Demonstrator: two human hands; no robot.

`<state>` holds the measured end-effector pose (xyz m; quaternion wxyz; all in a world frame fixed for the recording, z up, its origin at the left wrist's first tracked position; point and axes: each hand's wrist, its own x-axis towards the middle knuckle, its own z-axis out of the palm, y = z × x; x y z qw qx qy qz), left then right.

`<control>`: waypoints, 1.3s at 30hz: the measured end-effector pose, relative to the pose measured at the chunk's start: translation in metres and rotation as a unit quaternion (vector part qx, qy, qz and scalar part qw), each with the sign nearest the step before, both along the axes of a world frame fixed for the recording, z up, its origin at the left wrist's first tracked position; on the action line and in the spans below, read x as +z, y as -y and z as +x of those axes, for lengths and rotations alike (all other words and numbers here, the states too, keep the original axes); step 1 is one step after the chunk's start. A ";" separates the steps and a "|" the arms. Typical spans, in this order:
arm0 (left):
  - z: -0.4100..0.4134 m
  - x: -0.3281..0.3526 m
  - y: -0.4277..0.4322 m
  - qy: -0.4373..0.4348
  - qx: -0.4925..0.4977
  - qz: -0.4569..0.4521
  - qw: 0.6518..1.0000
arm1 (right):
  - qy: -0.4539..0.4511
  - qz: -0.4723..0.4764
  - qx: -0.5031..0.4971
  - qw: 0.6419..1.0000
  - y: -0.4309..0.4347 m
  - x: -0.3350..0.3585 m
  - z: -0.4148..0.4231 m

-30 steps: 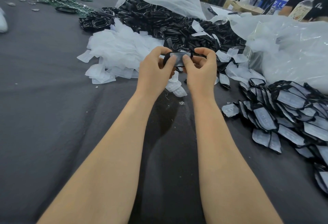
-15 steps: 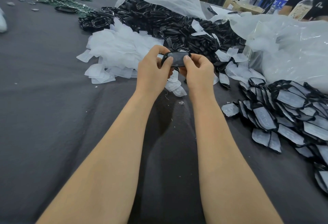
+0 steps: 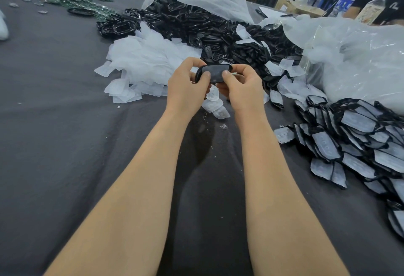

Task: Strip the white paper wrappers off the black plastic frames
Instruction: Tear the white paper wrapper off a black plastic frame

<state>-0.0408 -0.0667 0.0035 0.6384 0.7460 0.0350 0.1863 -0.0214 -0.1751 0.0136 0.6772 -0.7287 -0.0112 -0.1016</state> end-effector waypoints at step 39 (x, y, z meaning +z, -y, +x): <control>0.001 0.000 -0.002 -0.028 -0.012 -0.022 0.999 | -0.048 0.066 0.010 0.997 0.002 -0.003 0.002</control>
